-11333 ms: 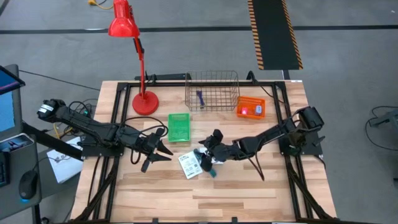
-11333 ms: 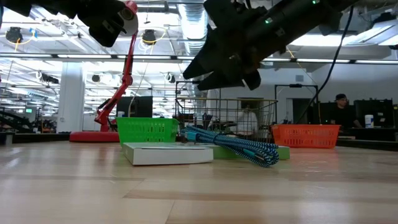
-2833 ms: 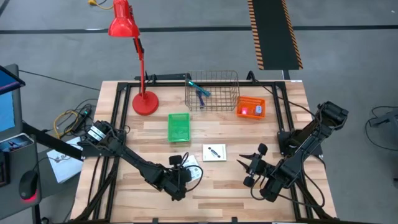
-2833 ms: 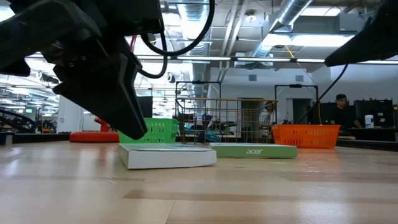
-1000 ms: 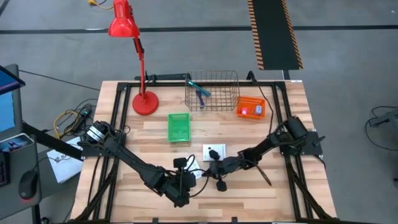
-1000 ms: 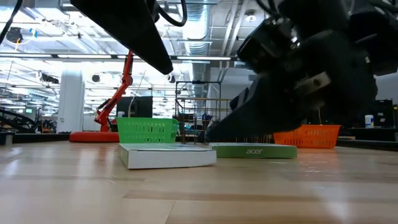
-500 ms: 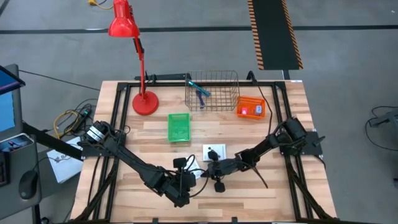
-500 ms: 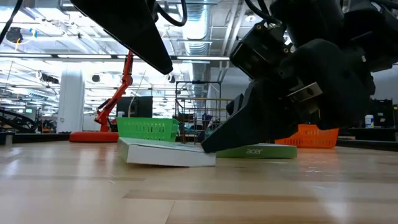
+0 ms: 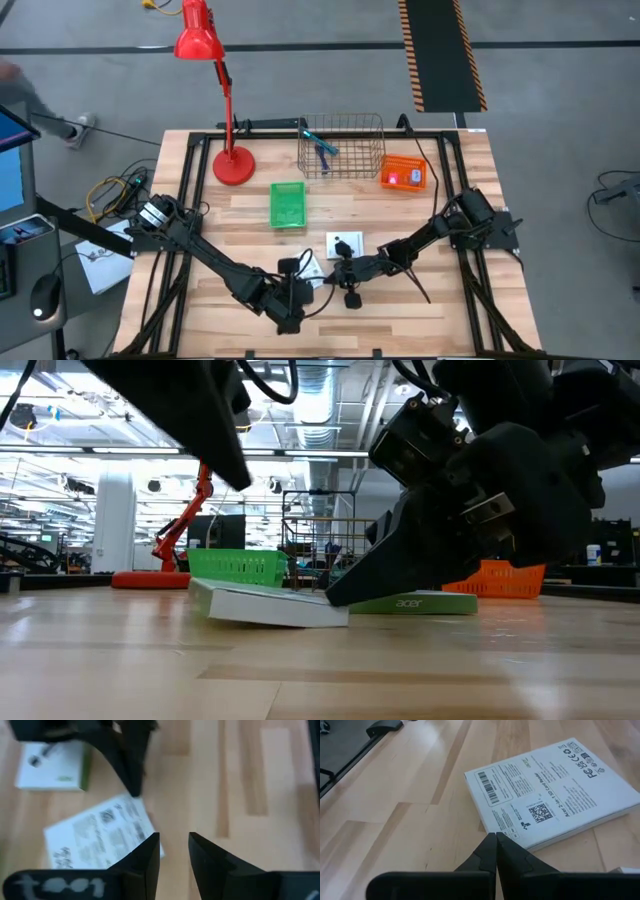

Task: Pick and place items into bin
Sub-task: Put the left card reader box into the green basket

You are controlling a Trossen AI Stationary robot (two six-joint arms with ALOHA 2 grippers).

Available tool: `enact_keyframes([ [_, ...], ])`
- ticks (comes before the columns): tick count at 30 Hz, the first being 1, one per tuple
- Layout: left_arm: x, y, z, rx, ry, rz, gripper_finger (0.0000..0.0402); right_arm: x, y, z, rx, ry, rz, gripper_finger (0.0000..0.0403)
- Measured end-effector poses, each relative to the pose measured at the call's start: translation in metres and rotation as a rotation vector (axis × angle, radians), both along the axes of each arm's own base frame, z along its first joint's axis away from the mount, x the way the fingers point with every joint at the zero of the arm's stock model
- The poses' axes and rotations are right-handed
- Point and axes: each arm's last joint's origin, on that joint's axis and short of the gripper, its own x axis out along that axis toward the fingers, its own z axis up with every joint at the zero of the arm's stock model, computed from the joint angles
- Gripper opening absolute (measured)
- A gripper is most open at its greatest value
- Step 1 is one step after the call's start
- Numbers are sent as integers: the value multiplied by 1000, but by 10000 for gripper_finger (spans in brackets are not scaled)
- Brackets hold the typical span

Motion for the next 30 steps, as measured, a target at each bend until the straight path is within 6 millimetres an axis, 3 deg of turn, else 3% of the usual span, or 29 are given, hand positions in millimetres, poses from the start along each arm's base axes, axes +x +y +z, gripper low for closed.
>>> enact_keyframes([
  [13,-18,3,-7,23,195,-3,94,-1,-1,-1,-3,10,-9,0],
  [30,-23,6,-12,77,220,4,94,-6,-2,-5,7,21,-45,0],
])
